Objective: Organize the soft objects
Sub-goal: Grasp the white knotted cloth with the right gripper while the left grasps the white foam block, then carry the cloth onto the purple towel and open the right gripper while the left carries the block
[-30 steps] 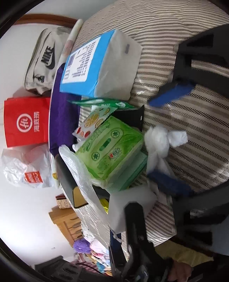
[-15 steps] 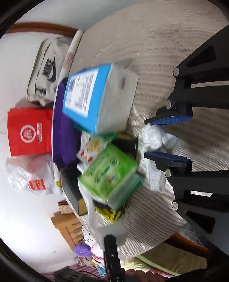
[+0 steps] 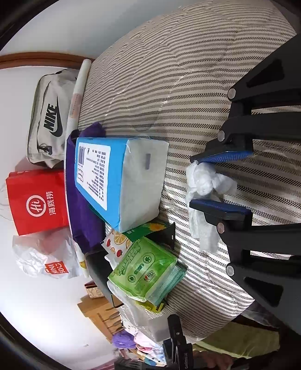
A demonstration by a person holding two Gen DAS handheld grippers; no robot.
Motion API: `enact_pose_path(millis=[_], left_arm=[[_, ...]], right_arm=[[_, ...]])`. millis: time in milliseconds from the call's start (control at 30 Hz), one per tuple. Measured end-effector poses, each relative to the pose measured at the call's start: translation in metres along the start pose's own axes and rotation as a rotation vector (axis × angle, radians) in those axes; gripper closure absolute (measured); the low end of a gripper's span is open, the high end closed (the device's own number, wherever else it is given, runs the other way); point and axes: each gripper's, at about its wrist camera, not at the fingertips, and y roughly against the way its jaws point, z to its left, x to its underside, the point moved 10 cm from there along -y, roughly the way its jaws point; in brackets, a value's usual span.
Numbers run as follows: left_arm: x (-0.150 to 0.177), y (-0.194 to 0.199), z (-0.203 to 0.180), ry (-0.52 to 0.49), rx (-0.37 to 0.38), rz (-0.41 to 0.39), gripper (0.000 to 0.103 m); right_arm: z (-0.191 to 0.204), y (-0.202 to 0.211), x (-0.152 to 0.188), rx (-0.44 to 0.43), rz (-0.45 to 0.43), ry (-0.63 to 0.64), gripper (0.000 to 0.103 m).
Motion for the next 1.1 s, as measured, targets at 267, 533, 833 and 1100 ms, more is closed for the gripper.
enact_pose_path(millis=[267,533,833,1100], left_arm=[[-0.031,0.041,0.012,0.039,0.055,-0.125,0.023],[-0.063,0.055,-0.003,0.000,0.065,-0.165,0.022],[-0.071,0.043,0.006,0.023,0.042,-0.138,0.022],[-0.075,0.032,0.018,0.070,0.042,-0.111,0.023]], right_arm=[[-0.002,0.013,-0.010,-0.027,-0.033,-0.025,0.077],[0.001,0.030,-0.027,-0.014,-0.058,0.000,0.077],[0.007,0.039,-0.039,-0.019,-0.047,0.025,0.077],[0.013,0.046,-0.062,-0.045,-0.051,0.044,0.077]])
